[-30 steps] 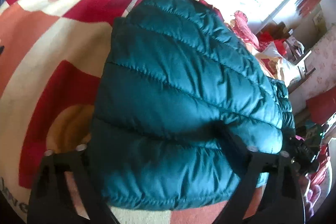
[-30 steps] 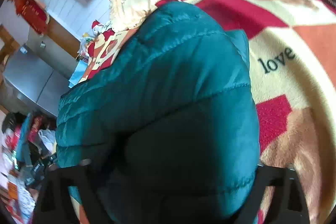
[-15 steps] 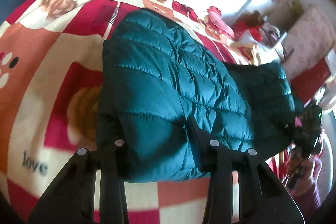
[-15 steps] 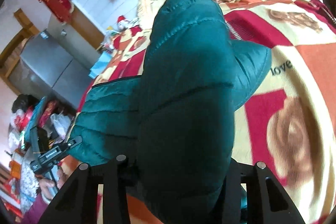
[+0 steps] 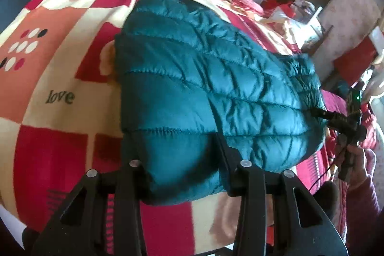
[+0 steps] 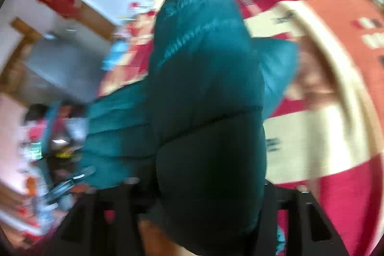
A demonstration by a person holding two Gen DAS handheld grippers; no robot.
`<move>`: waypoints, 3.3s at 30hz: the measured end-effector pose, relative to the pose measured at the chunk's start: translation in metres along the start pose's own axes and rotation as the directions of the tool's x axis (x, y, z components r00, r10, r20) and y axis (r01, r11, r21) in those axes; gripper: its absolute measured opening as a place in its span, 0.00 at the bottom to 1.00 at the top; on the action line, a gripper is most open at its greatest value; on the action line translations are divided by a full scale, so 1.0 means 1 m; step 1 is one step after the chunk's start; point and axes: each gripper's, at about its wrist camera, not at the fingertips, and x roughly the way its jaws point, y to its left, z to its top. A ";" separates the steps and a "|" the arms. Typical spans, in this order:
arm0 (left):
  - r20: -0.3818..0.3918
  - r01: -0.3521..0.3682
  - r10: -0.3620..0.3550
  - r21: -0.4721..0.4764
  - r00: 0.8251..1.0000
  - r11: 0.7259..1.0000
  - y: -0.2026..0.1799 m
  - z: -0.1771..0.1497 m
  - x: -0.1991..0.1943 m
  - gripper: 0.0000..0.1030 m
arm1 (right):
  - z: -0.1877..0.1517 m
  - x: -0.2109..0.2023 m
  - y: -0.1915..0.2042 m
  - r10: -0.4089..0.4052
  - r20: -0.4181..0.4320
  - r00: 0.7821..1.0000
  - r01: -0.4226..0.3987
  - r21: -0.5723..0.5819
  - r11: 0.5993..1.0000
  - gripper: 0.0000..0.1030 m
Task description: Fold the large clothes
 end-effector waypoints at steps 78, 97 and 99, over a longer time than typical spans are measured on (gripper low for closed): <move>0.339 -0.467 0.427 0.044 0.838 0.883 -0.087 -0.039 -0.057 0.59 | -0.101 -0.033 0.188 -0.242 0.372 0.896 0.355 -0.273 0.894 0.85; 0.377 -0.445 0.399 0.040 0.836 0.895 -0.098 -0.051 -0.080 0.59 | -0.119 -0.064 0.200 -0.170 0.429 0.887 0.303 -0.263 0.916 0.85; 0.383 -0.439 0.391 0.043 0.837 0.898 -0.099 -0.052 -0.082 0.59 | -0.120 -0.065 0.202 -0.173 0.435 0.883 0.311 -0.268 0.912 0.85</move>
